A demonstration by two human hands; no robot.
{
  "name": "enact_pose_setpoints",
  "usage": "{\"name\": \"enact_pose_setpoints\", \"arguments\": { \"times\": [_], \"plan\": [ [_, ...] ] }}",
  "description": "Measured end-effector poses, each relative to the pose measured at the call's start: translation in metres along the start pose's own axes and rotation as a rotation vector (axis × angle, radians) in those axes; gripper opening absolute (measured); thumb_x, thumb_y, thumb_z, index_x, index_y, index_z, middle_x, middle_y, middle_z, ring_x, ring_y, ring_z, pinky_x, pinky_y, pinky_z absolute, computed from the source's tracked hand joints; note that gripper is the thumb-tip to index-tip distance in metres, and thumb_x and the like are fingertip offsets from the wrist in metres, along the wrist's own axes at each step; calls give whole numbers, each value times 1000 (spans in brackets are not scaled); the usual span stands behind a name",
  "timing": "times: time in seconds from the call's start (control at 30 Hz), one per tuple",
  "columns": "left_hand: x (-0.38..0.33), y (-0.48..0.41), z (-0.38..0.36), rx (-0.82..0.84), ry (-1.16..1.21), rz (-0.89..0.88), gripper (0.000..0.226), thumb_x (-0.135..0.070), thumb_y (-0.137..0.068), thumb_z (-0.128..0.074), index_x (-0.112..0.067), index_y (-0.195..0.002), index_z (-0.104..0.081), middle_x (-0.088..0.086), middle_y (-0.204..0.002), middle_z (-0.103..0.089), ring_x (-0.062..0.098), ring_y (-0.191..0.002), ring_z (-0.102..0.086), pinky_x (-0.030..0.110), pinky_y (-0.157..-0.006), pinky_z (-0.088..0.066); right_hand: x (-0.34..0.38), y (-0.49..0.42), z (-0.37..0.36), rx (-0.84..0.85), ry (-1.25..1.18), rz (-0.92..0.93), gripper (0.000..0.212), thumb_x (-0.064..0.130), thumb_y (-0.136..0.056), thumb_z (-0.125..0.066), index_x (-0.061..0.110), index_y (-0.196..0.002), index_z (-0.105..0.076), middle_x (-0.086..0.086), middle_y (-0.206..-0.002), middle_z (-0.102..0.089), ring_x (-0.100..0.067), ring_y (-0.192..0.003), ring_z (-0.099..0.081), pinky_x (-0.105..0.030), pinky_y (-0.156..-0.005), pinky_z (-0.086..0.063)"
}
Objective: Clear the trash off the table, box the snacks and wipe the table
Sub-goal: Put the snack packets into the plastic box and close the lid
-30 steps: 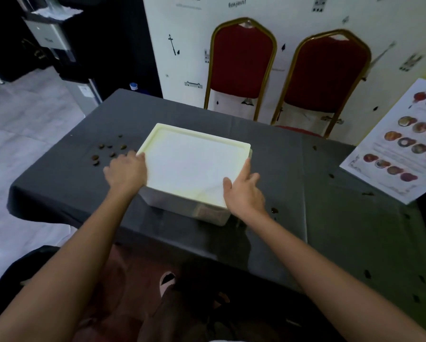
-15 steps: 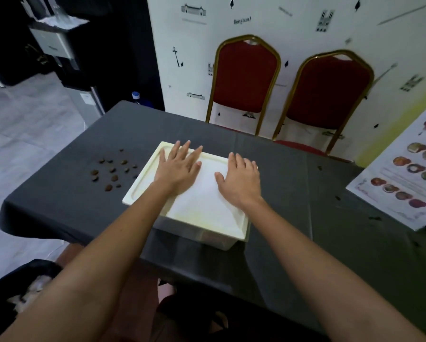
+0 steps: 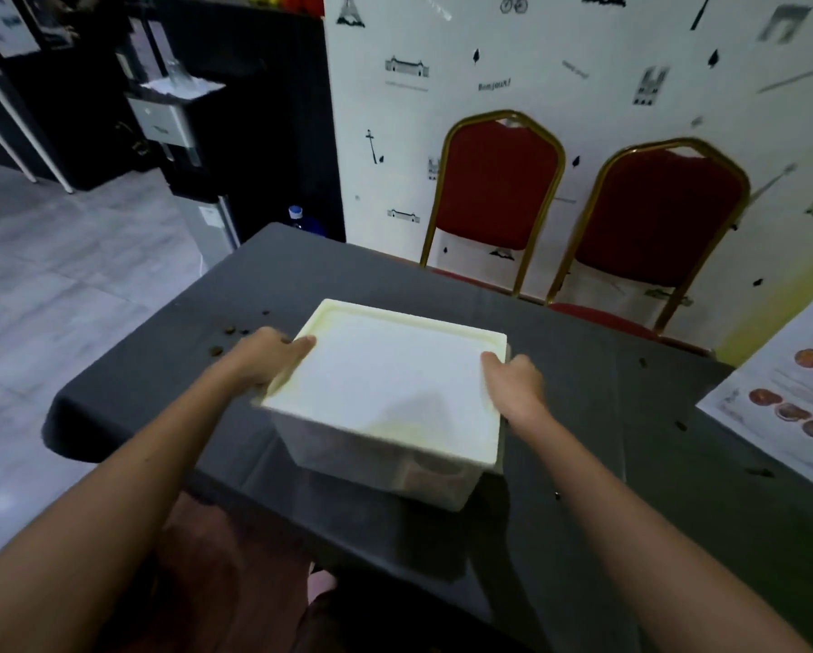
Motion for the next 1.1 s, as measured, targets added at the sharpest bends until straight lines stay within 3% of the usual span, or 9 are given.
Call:
{"name": "enact_pose_setpoints", "arguments": {
  "times": [0.13,0.2,0.37,0.47,0.53,0.63,0.9,1.03,1.1],
  "plan": [
    [-5,-19,54,-122,394,-26,28,-28,-93,-55,-6,-106,-67,11,-96,-62,20,-74,-54,30,-70,-41,59,-21,-5,33,-111,62,36,39,-89,-49,6,-99,-60,-7,-89,-67,-21,-72,-62,-27,-52,-42],
    [-7,-39,83,-158,506,-55,31,-19,-92,-58,-11,-122,-60,12,-106,-62,19,-78,-57,31,-72,-46,91,-37,-10,45,-92,112,35,39,-87,-52,7,-94,-63,-7,-87,-69,-22,-69,-65,-28,-49,-47],
    [-4,-110,134,-178,606,-118,44,-5,-94,-53,-14,-137,-48,16,-121,-59,26,-94,-58,35,-79,-48,172,-84,-55,75,-108,198,21,27,-84,-57,8,-80,-63,-11,-85,-71,-29,-76,-68,-41,-69,-57],
    [5,-163,158,-229,532,-139,43,-4,-96,-48,-12,-138,-47,9,-118,-57,22,-99,-53,32,-82,-43,216,-118,-97,82,-76,245,10,20,-85,-58,13,-78,-57,-11,-92,-69,-27,-80,-66,-39,-73,-56],
    [12,-200,170,-277,484,-138,41,-4,-96,-45,-9,-137,-48,11,-129,-56,24,-105,-54,32,-85,-43,238,-135,-122,71,-24,273,7,19,-87,-56,14,-91,-58,-6,-99,-68,-26,-86,-66,-43,-78,-58],
    [23,-255,178,-291,366,-130,41,-4,-97,-43,-8,-138,-47,12,-135,-53,28,-113,-52,32,-89,-40,262,-157,-156,21,41,306,31,15,-89,-52,19,-119,-57,-3,-109,-65,-25,-94,-63,-37,-76,-55],
    [50,-335,164,-234,169,-162,39,-11,-98,-38,-19,-135,-49,15,-126,-59,35,-111,-54,37,-90,-43,253,-193,-214,-15,132,212,40,13,-93,-47,18,-132,-49,-9,-120,-61,-25,-99,-58,-29,-69,-42],
    [47,-340,148,-208,-129,-161,51,-22,-101,-29,-13,-150,-17,21,-141,-44,39,-124,-44,47,-102,-38,254,-188,-223,-31,187,196,60,11,-98,-35,16,-153,-11,-12,-149,-30,-28,-124,-44,-32,-87,-40],
    [42,-333,138,-209,-288,-177,59,-35,-101,-24,-12,-151,-4,15,-158,-12,33,-144,-16,52,-116,-13,255,-181,-231,9,269,219,62,13,-101,-31,12,-152,5,-6,-160,0,-29,-141,-24,-37,-107,-32]
  ]
}}
Point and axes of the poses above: each hand's wrist, its own y-axis away from the middle knuckle, its own z-axis out of the back of the hand, x = y × z, the point moved 7 cm from there along -y, towards the middle knuckle
